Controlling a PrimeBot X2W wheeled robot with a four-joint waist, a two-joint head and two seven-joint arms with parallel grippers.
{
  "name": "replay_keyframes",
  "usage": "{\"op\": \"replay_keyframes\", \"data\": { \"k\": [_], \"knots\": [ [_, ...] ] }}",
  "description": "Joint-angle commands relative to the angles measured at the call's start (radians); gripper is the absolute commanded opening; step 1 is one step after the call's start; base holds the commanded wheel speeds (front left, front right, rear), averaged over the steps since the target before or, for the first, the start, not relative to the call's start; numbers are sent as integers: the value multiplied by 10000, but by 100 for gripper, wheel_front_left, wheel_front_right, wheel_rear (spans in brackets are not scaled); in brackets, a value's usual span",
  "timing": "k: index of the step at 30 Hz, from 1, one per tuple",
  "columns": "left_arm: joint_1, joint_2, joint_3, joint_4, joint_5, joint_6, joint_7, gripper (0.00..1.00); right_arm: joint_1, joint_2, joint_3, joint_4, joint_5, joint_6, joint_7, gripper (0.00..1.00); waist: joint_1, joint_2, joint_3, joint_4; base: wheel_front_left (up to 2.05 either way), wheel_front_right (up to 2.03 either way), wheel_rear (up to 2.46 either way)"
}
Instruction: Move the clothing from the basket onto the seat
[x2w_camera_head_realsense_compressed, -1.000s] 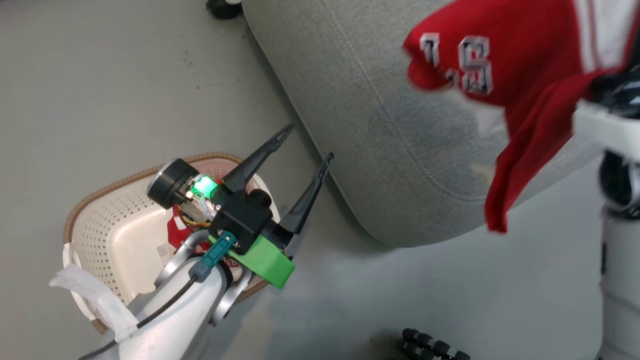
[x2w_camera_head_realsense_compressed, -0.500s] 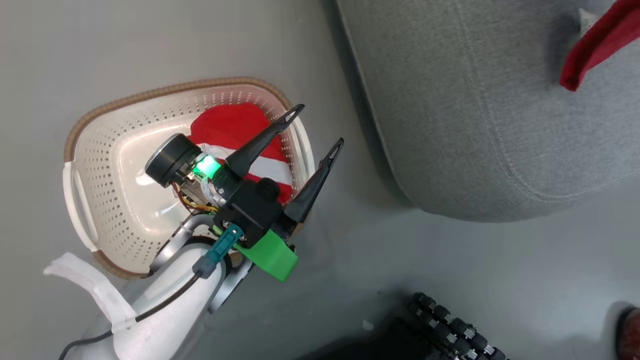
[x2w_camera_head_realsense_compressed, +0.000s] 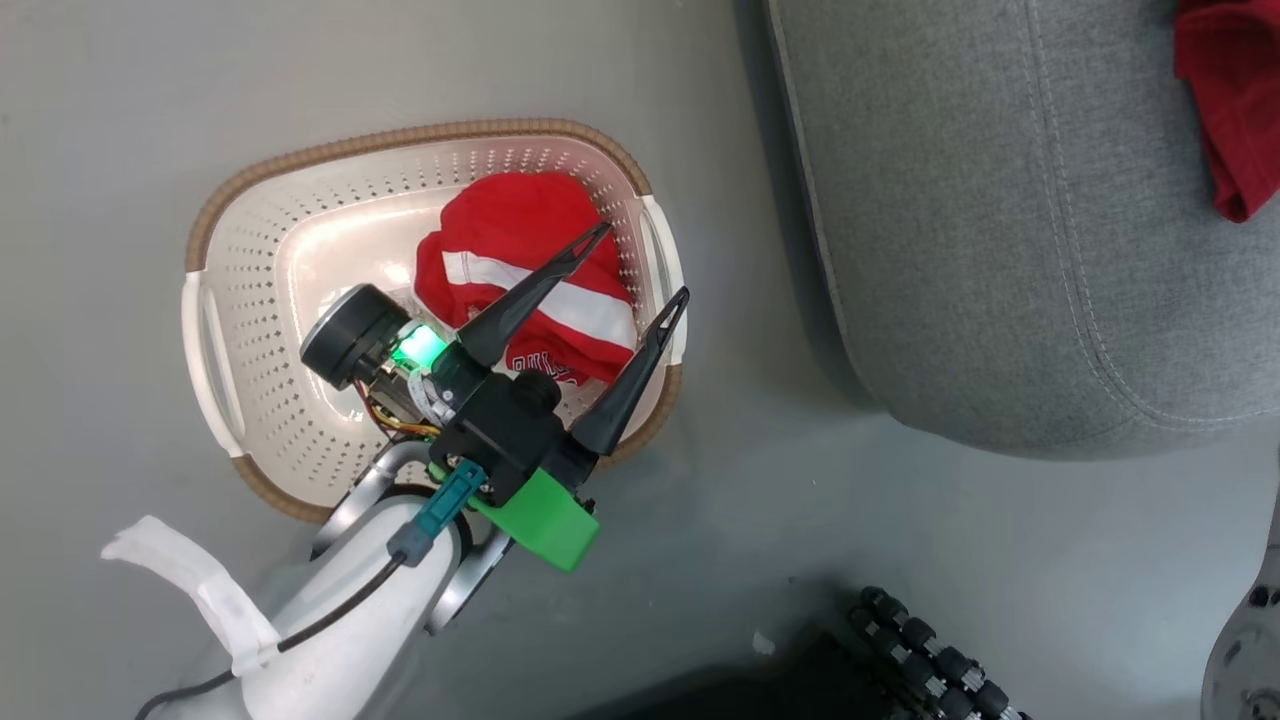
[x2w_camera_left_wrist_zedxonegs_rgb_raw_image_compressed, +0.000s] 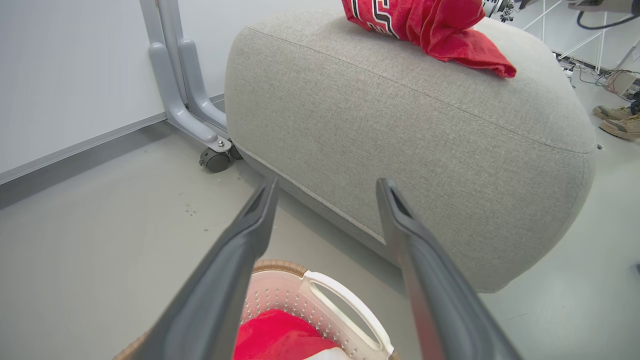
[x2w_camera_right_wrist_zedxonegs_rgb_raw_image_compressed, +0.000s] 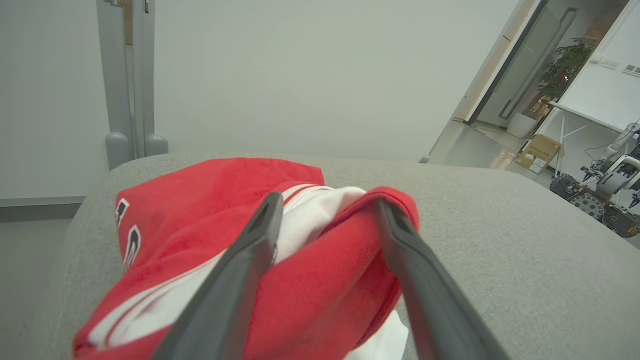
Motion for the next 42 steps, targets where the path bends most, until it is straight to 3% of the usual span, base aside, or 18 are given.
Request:
{"op": "replay_keyframes", "data": {
  "k": [1,9,20,27,34,42],
  "knots": [
    [202,-112,36,133,-172,96,-148,100,415,97,-26,-185,-131,-13,-3,100,-1,0,-722,103,0,0,0],
    [738,-904,389,1354,-991,354,-853,100,2432,647,660,-1120,51,-13,-5,100,-1,0,-2805,755,0,0,0],
    [2187,-1809,1934,1956,-1487,1234,-1063,100,4364,1015,3754,-1121,886,-13,-5,100,-1,0,-5274,1908,0,0,0],
    [3514,-2160,3405,1703,-1201,1405,-1068,100,5438,995,5370,-1455,1531,-13,-4,100,-1,0,-6565,2336,0,0,0],
    [4845,-2432,4675,1152,-647,1357,-1057,100,6962,1130,5433,-2107,1538,-13,-3,100,-1,0,-7511,2532,0,0,0],
    [6032,-2627,5383,488,-21,1134,-1058,100,8466,1053,5631,-3179,1877,-13,-4,100,-1,0,-7972,2506,0,0,0]
  ]
}}
